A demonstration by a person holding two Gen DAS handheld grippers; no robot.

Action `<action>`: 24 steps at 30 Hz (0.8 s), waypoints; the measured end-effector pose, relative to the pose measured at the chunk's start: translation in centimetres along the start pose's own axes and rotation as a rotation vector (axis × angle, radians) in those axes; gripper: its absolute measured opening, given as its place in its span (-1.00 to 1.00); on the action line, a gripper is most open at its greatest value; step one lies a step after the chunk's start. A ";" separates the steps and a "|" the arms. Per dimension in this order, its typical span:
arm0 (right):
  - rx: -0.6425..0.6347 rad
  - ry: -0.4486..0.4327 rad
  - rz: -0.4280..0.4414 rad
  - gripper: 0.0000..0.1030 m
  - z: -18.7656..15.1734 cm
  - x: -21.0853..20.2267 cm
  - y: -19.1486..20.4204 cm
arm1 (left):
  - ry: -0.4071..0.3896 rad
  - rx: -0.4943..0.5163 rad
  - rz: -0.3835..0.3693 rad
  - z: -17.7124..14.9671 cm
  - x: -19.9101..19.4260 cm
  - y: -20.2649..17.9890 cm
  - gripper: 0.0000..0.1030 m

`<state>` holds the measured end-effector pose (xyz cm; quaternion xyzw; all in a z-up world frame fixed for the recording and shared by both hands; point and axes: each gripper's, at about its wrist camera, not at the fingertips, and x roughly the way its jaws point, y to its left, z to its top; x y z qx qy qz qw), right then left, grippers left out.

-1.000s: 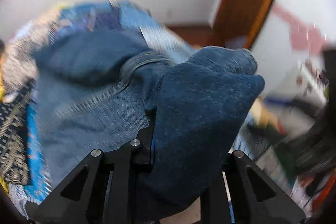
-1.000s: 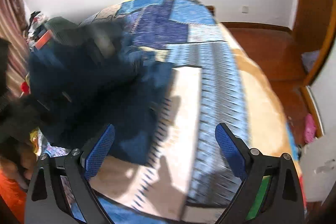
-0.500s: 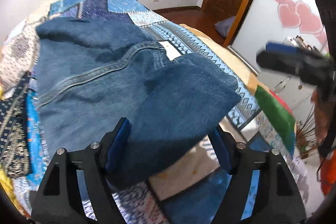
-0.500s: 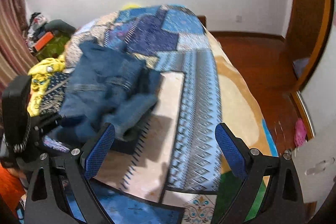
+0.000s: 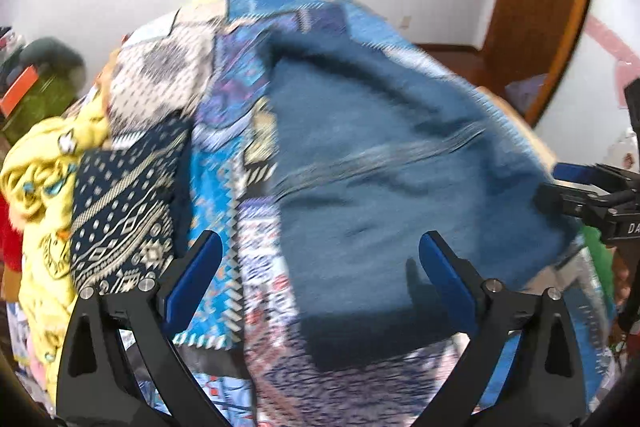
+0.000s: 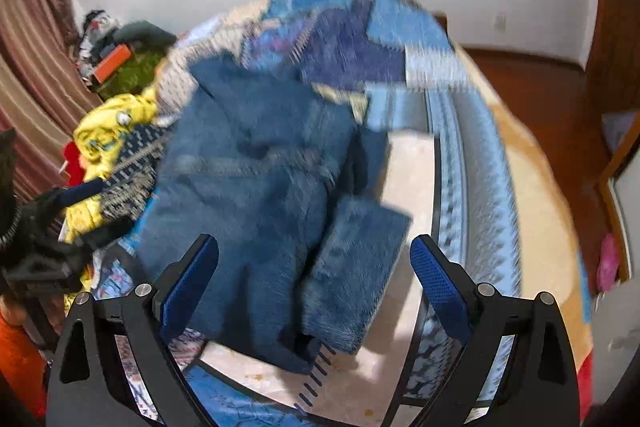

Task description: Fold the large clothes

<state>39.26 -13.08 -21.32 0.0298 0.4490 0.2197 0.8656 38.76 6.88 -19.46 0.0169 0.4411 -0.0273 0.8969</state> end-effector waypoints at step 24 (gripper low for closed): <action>-0.002 0.044 0.047 1.00 0.3 -0.5 -1.7 | 0.022 -0.111 -0.086 1.0 -0.1 4.7 0.93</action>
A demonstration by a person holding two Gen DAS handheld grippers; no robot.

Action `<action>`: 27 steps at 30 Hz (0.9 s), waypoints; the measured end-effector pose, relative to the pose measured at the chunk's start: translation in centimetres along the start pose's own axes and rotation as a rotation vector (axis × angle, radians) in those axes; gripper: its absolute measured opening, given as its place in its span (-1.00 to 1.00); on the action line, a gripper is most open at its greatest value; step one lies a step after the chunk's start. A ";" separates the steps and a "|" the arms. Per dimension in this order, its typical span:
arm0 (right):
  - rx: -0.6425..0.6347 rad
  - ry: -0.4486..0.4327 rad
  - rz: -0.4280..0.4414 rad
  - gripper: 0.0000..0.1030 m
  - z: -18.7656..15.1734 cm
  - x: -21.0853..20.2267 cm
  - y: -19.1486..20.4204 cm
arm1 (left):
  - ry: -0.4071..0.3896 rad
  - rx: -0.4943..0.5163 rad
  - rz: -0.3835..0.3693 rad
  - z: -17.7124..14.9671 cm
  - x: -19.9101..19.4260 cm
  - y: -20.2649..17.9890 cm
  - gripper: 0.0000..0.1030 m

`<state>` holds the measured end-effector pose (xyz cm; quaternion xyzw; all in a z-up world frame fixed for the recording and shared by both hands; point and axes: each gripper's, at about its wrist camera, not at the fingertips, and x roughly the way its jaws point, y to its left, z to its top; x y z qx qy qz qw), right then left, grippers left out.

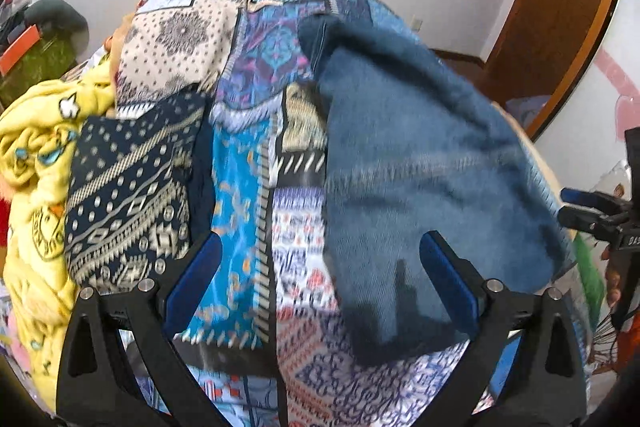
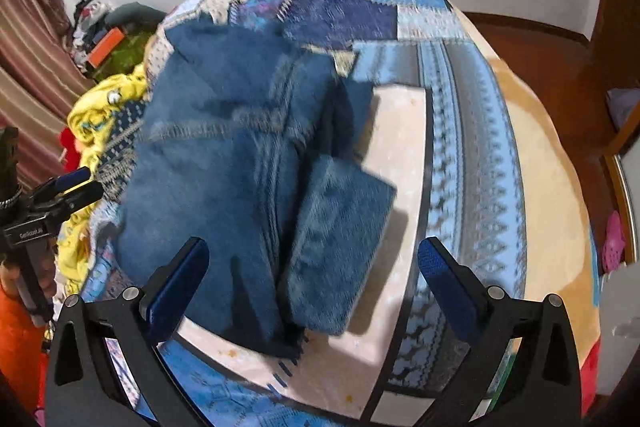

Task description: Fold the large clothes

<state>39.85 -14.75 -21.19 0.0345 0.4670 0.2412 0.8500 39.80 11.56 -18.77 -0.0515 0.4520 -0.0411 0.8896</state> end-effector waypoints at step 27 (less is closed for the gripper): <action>0.272 0.178 0.402 0.34 5.9 12.3 -2.6 | 0.248 -0.218 -0.475 4.4 13.1 0.7 0.61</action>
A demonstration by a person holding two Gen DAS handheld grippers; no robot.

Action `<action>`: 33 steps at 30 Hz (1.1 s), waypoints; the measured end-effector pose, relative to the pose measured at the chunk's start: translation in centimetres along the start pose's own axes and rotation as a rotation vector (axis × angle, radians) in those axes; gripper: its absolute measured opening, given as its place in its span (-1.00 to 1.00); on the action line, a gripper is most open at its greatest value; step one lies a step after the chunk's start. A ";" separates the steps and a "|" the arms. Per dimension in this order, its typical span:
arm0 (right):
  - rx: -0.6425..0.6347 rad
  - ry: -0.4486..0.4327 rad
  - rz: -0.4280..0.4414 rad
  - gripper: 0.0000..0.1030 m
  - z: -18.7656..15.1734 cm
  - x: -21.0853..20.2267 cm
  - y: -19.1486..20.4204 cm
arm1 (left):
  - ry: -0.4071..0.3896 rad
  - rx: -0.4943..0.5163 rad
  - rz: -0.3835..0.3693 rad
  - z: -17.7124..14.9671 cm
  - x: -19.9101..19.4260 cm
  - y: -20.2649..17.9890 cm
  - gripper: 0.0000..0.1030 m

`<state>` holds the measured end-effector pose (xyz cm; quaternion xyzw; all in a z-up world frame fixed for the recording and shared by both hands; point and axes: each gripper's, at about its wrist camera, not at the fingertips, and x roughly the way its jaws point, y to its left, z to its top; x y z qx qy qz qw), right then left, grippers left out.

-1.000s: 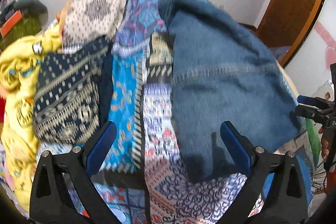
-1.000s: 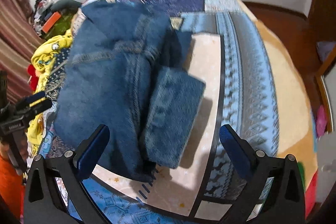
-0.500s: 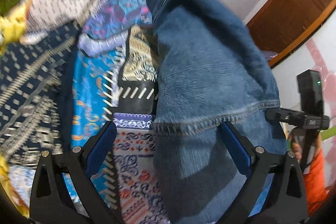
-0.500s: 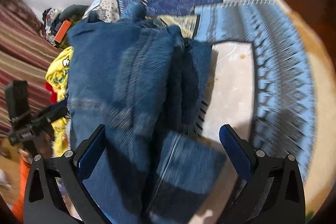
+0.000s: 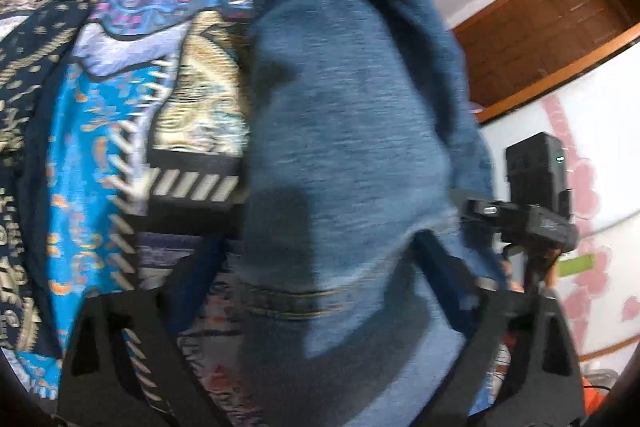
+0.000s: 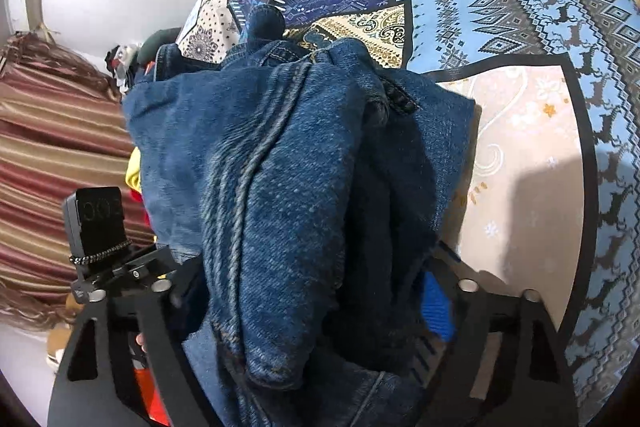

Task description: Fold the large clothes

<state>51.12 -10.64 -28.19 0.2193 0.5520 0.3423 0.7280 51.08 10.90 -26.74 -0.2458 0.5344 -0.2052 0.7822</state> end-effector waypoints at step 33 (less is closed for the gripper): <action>-0.364 -0.145 0.083 -0.33 -2.9 1.5 26.9 | -0.514 0.029 0.038 -5.1 -31.3 3.0 0.07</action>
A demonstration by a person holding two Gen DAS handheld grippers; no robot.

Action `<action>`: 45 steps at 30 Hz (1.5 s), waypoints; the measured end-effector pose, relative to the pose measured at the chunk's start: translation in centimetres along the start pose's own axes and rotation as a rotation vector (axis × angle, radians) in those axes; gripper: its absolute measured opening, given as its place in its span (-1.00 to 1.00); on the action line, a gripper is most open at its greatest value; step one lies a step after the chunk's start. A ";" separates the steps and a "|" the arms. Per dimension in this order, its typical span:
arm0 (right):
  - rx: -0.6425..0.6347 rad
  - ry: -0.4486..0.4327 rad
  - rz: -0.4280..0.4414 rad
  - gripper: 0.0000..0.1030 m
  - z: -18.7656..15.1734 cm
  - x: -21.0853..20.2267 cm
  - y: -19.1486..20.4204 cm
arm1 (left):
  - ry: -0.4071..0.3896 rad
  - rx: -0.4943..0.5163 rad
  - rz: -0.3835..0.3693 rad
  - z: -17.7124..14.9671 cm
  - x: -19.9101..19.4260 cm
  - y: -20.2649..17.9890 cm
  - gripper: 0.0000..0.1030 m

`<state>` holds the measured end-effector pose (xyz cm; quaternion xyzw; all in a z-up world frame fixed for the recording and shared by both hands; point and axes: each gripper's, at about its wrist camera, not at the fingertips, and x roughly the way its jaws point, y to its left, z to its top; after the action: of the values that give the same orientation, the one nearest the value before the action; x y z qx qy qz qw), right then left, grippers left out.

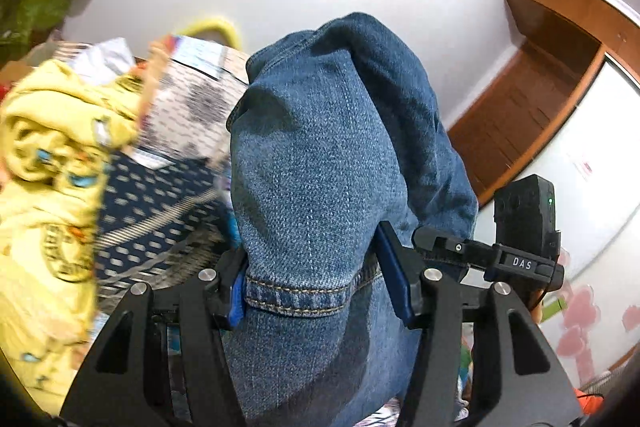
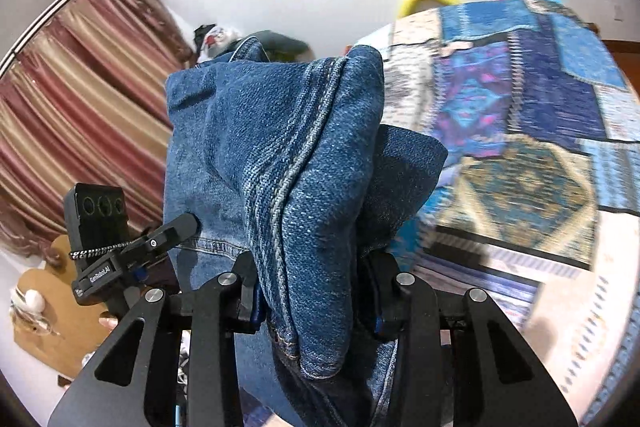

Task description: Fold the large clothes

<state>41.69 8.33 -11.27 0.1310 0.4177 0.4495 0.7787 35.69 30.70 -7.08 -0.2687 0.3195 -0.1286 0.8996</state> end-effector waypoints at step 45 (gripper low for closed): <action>-0.249 0.256 -0.419 0.65 -5.5 15.5 -4.5 | 0.240 0.054 0.592 -7.3 6.4 12.3 0.67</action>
<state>43.96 17.39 -25.46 -0.1129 0.4722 0.3396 0.8056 36.59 35.37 -22.02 -0.1227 0.4842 0.0994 0.8606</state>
